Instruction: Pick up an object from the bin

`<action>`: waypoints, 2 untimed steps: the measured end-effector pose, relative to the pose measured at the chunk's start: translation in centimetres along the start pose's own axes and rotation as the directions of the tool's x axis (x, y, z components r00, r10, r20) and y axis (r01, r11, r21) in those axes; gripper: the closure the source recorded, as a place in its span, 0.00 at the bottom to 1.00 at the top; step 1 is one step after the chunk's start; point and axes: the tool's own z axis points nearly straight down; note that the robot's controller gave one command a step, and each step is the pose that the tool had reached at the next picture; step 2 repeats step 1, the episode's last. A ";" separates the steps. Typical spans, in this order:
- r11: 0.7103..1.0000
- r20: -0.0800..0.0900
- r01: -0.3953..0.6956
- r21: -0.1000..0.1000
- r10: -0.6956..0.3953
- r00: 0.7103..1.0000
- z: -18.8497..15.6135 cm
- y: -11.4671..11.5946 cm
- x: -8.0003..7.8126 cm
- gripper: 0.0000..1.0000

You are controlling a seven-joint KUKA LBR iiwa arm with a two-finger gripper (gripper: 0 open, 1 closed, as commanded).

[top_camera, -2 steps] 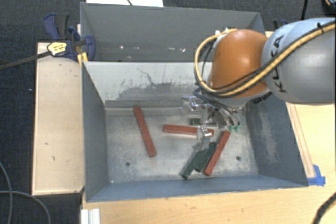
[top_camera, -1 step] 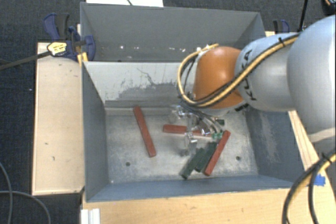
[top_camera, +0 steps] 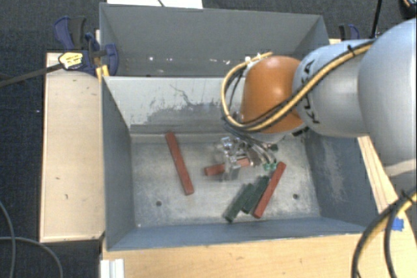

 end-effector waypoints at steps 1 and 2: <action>0.959 0.010 0.285 0.004 -0.285 0.959 -19.2 0.2 -1.4 1.00; 0.959 0.010 0.285 0.004 -0.285 0.959 -19.2 0.2 -1.4 1.00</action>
Offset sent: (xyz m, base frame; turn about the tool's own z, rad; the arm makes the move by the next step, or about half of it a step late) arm 0.0109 0.0045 0.1870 -0.2899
